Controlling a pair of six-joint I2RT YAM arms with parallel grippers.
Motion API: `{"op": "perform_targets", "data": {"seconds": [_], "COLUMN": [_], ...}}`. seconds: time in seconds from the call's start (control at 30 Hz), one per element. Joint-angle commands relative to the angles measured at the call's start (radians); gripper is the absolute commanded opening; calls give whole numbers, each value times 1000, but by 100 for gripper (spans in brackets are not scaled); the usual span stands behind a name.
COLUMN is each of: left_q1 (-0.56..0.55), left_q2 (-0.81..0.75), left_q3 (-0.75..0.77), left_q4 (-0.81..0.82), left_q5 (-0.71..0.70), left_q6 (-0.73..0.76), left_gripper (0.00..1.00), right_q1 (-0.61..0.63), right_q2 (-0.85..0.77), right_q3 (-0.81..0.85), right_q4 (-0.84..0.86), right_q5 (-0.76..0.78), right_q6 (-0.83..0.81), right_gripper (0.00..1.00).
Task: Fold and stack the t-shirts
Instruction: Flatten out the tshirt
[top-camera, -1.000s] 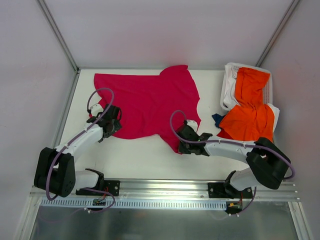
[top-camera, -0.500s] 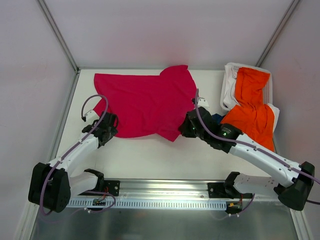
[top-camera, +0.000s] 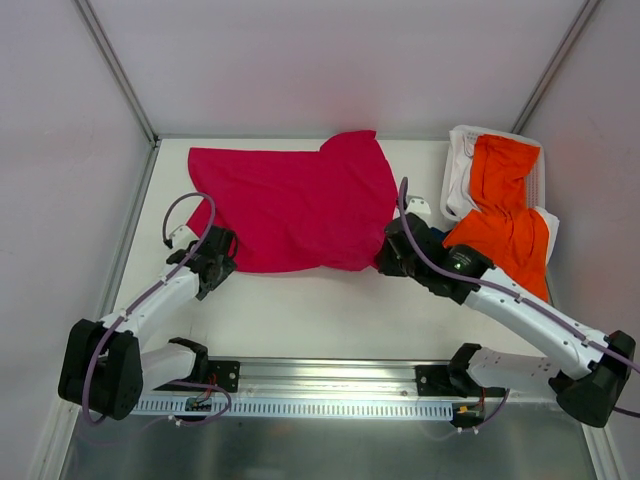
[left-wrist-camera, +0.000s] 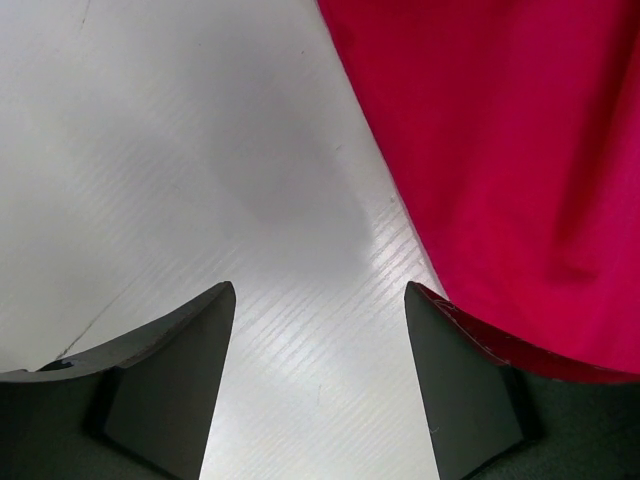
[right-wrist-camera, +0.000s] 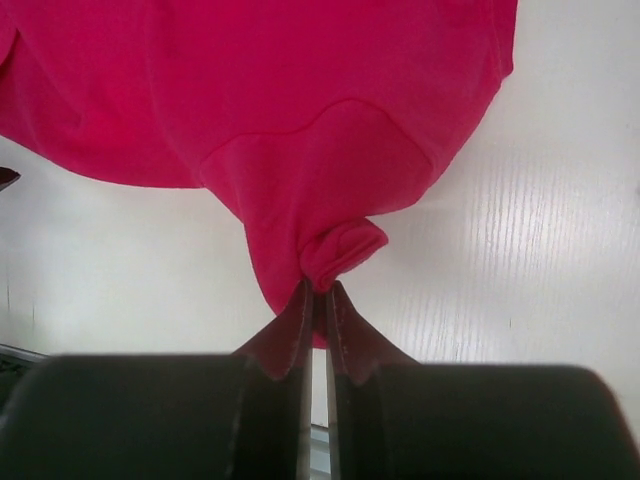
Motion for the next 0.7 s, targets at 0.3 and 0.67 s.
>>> {"op": "perform_targets", "data": {"seconds": [0.3, 0.67], "left_q1": [-2, 25], "left_q2": [13, 38], "left_q3": [31, 44], "left_q4": [-20, -31], "left_q5": [28, -75], "left_q6": [-14, -71], "left_gripper": [72, 72], "right_q1": [52, 86], "right_q2": [-198, -177], "right_q3": [-329, -158], "right_q4": [-175, -264], "right_q5": [-145, 105], "right_q6": [226, 167], "right_gripper": [99, 99]}}
